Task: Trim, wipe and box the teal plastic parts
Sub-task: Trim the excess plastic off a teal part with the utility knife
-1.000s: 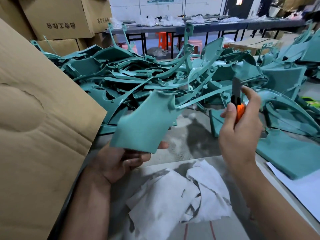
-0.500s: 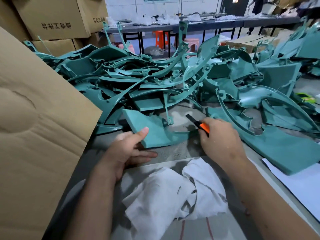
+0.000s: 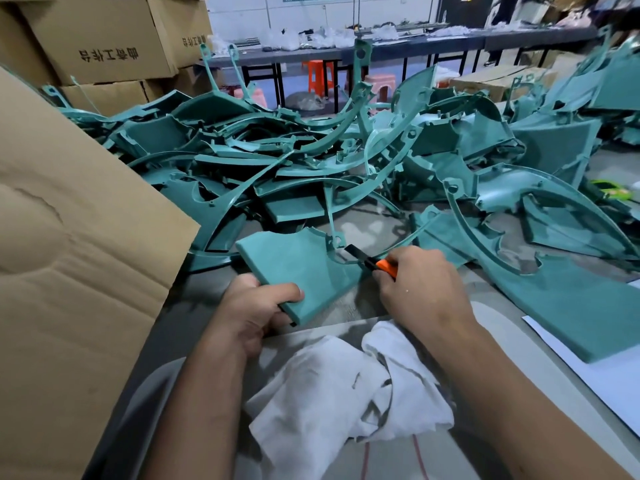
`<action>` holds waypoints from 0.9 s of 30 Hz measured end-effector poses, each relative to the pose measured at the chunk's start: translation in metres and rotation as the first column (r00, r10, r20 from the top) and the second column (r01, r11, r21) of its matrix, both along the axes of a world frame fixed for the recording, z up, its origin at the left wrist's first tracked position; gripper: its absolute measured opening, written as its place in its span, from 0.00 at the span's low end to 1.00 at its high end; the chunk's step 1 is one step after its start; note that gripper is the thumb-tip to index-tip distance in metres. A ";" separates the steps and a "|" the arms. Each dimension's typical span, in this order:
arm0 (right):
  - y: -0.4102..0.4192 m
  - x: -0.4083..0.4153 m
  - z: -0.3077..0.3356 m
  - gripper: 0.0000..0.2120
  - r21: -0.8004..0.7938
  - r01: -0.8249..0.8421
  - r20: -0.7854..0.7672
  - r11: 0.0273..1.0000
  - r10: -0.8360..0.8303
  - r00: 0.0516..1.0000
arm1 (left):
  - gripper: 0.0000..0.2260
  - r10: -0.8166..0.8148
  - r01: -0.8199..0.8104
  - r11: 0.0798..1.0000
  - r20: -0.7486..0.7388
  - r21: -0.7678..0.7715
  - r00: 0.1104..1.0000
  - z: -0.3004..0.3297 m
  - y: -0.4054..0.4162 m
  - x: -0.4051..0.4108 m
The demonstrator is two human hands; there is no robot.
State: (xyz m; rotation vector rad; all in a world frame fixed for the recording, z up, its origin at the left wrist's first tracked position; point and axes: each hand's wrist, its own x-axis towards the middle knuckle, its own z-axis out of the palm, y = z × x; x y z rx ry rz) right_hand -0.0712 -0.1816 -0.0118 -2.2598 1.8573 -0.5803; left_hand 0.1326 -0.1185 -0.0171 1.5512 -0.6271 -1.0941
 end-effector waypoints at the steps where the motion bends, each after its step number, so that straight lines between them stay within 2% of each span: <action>1: -0.002 -0.003 0.000 0.10 0.001 0.024 -0.004 1.000 -0.024 1.000 | 0.09 0.008 -0.008 1.000 -0.004 -0.002 1.000 0.001 0.001 0.000; 9: -0.023 -0.028 0.005 0.05 -0.019 0.179 -0.039 0.984 -0.179 0.983 | 0.09 0.056 -0.056 0.998 0.025 -0.020 0.998 0.006 0.008 0.011; 13: -0.025 -0.032 0.004 0.05 -0.172 0.234 0.004 0.957 -0.237 0.971 | 0.09 0.086 -0.084 0.996 0.069 -0.041 0.994 0.006 0.014 0.014; 18: -0.019 -0.027 0.004 0.08 -0.411 0.177 0.154 0.894 -0.124 0.980 | 0.06 0.200 -0.184 0.976 0.141 -0.116 0.970 0.006 0.014 0.022; 20: -0.018 -0.024 0.003 0.07 -0.394 0.171 0.153 0.903 -0.119 0.981 | 0.04 0.251 -0.212 0.961 0.236 -0.178 0.939 0.005 0.013 0.024; 22: -0.018 -0.022 0.001 0.07 -0.373 0.162 0.149 0.914 -0.113 0.982 | 0.05 0.265 -0.203 0.956 0.323 -0.214 0.908 0.005 0.014 0.024; 27: -0.023 -0.023 -0.001 0.09 -0.369 0.199 0.164 0.908 -0.147 0.975 | 0.10 0.221 -0.140 0.958 0.335 -0.250 0.916 0.003 0.014 0.021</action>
